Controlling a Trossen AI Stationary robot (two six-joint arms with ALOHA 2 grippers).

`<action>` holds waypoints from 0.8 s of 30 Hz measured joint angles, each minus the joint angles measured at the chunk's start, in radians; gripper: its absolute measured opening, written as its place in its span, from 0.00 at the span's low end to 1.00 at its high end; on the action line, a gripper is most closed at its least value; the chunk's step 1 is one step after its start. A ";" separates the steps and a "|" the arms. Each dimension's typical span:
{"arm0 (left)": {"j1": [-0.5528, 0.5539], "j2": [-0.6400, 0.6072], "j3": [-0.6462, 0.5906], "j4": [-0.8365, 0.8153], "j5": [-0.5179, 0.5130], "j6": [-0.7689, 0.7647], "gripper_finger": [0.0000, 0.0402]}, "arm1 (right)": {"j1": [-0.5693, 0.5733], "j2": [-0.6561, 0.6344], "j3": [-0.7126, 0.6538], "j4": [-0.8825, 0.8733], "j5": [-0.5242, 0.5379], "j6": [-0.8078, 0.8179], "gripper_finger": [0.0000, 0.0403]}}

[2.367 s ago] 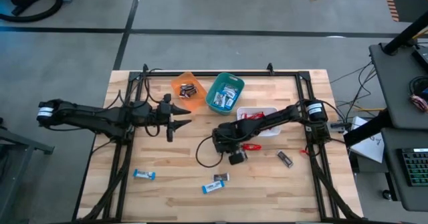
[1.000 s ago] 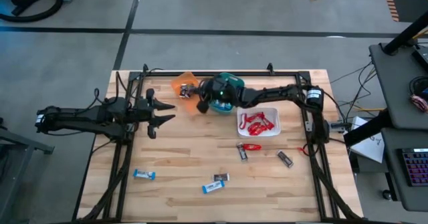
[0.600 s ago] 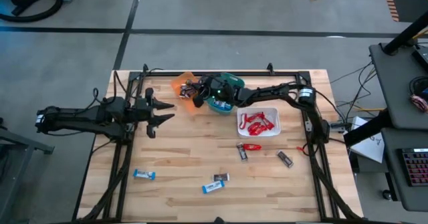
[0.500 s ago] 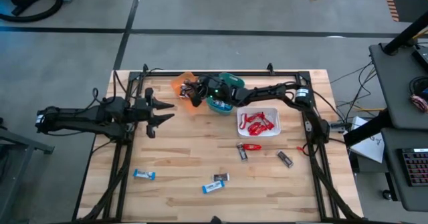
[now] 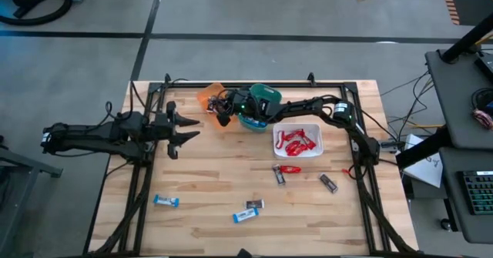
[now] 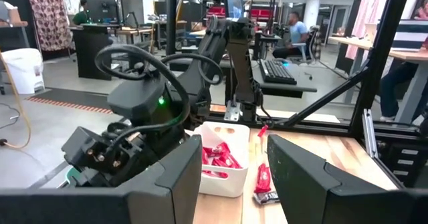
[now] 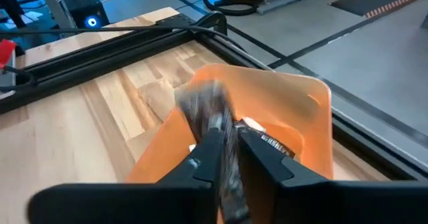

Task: Sort candy
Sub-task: Put the brown chocolate bar into the orange bin, then put the top white chocolate bar into the green bin

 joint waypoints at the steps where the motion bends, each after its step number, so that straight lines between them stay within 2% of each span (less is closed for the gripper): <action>1: 0.000 0.001 0.000 0.001 0.000 -0.003 0.38 | 0.001 0.000 0.000 -0.001 -0.001 0.001 0.10; 8: 0.000 0.002 0.000 0.000 0.002 -0.020 0.38 | 0.001 0.000 0.000 -0.038 -0.001 0.014 0.28; 13: -0.001 0.023 -0.002 -0.011 0.003 -0.082 0.38 | 0.008 -0.043 -0.001 -0.098 -0.009 -0.040 0.36; 18: -0.010 0.109 -0.008 -0.024 0.019 -0.167 0.38 | 0.043 -0.139 -0.004 -0.220 -0.009 -0.113 0.38; 24: -0.072 0.236 0.008 -0.052 0.048 -0.240 0.38 | 0.109 -0.295 -0.047 -0.363 -0.009 -0.181 0.36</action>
